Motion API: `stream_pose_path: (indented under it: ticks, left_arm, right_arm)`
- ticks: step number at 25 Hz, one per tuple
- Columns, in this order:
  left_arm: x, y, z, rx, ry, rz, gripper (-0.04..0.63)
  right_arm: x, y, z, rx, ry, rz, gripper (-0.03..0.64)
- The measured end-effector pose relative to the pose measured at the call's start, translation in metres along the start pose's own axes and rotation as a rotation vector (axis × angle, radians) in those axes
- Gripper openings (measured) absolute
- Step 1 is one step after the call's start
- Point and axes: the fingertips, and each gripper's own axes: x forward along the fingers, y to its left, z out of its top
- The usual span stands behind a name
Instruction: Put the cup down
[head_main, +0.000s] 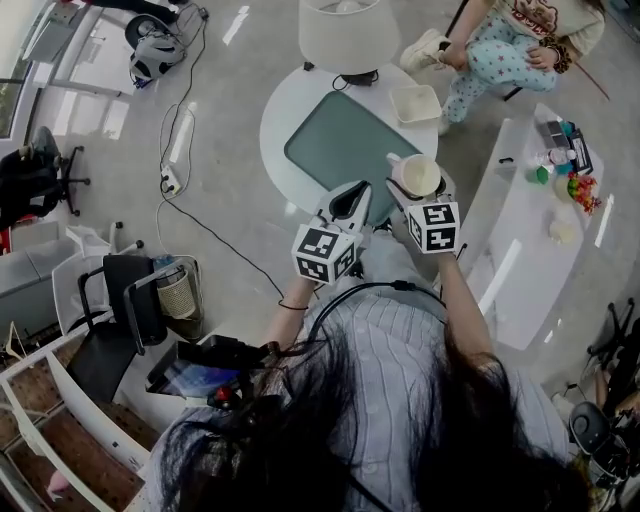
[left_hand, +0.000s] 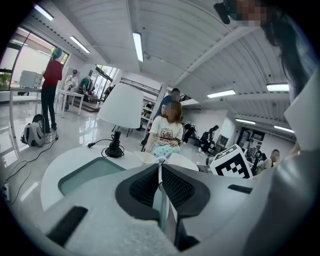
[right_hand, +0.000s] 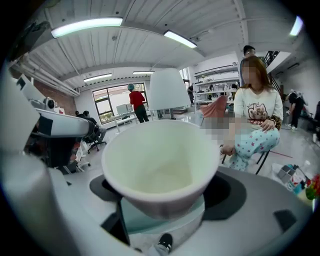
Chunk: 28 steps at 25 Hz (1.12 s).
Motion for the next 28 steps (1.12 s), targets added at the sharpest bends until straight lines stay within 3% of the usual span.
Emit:
stream_pose_path:
  ticks: [28]
  left_arm:
    - [0.025,0.028,-0.011,-0.001,0.072,0.029,0.02]
  right_arm:
    - [0.082,-0.022,-0.06,-0.032,0.176,-0.051,0.428]
